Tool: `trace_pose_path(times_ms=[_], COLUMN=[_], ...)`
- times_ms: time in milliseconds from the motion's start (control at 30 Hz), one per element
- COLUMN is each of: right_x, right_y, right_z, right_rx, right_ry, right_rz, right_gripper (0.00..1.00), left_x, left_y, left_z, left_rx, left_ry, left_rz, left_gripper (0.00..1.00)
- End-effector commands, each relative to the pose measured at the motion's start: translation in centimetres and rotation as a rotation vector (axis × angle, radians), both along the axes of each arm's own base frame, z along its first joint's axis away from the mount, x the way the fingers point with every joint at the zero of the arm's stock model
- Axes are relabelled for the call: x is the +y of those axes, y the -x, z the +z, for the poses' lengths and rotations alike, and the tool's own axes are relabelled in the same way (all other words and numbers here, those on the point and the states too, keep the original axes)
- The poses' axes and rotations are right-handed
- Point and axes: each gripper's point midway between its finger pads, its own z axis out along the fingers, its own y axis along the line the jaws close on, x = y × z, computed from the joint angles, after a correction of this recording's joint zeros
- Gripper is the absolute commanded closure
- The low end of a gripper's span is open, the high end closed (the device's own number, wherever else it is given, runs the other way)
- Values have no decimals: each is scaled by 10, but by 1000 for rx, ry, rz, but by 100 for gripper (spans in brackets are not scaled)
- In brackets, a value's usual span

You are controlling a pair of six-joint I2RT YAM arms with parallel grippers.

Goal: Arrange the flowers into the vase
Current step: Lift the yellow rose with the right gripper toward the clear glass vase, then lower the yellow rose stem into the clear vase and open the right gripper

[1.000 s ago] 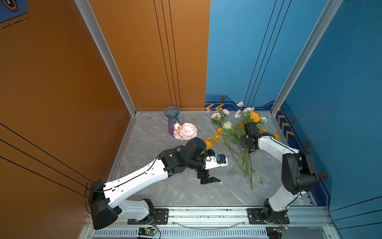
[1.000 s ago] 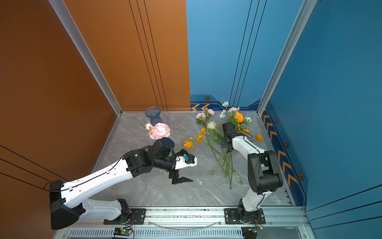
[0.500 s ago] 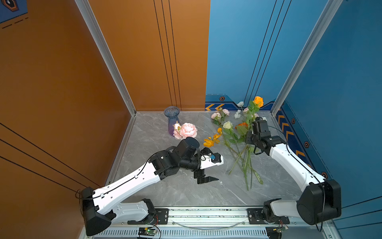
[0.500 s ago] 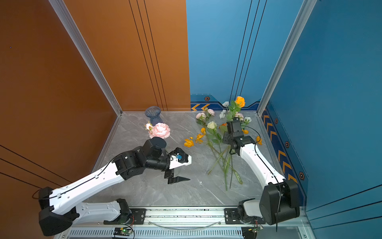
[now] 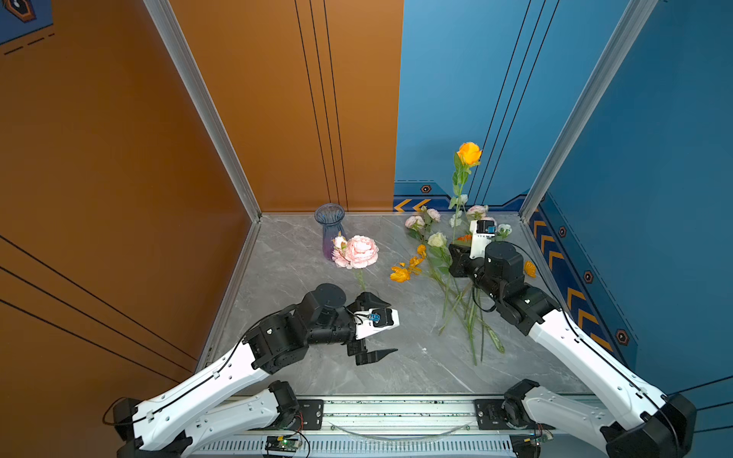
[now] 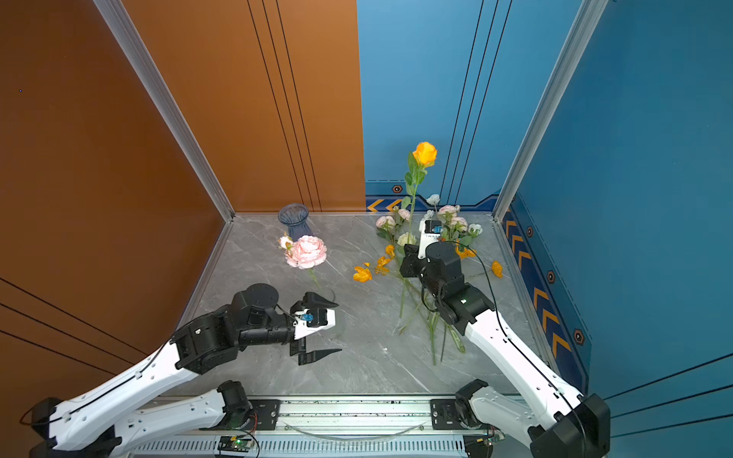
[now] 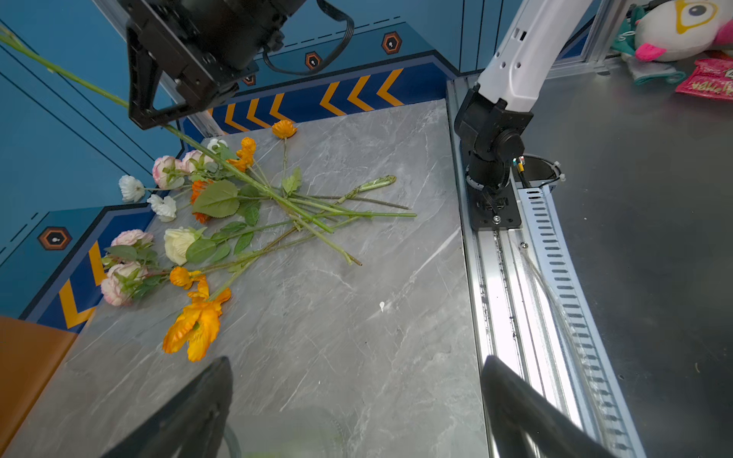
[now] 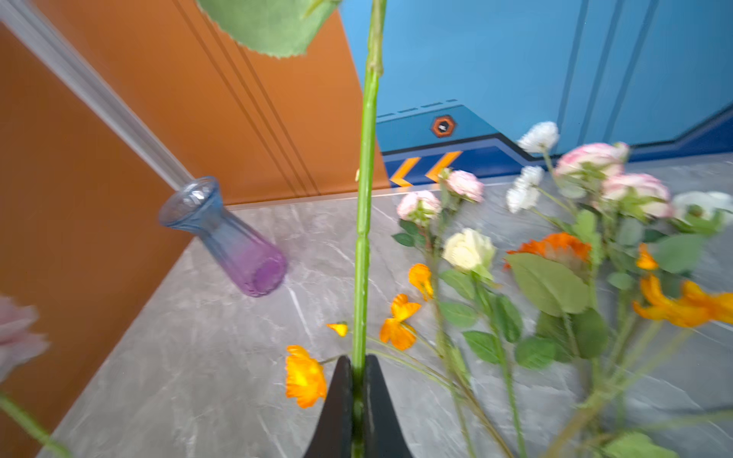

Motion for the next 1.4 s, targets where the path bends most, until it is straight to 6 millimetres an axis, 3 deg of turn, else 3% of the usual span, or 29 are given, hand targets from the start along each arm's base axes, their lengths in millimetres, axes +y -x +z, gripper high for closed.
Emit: trace_pose_path(times_ms=[0, 200, 333, 467, 633, 833, 1367], right_x=[26, 88, 103, 107, 115, 132, 168], right_y=[2, 24, 37, 42, 43, 39, 45], right_z=[51, 99, 120, 122, 113, 93, 5], right_rx=[-168, -291, -377, -435, -430, -395, -273], right_ry=[-68, -109, -186, -273, -309, -294, -260], right_rz=[32, 125, 111, 46, 7, 16, 25], right_gripper=[100, 100, 100, 100, 100, 100, 100], left_x=[20, 42, 52, 63, 76, 73, 68], left_y=[-5, -11, -12, -13, -13, -21, -26], left_z=[3, 17, 16, 5, 4, 2, -9], left_rx=[-34, -122, -135, -121, -139, -94, -37], left_ry=[38, 89, 76, 40, 57, 59, 46], left_rz=[107, 203, 235, 279, 315, 331, 320], left_gripper=[2, 2, 2, 2, 2, 2, 2])
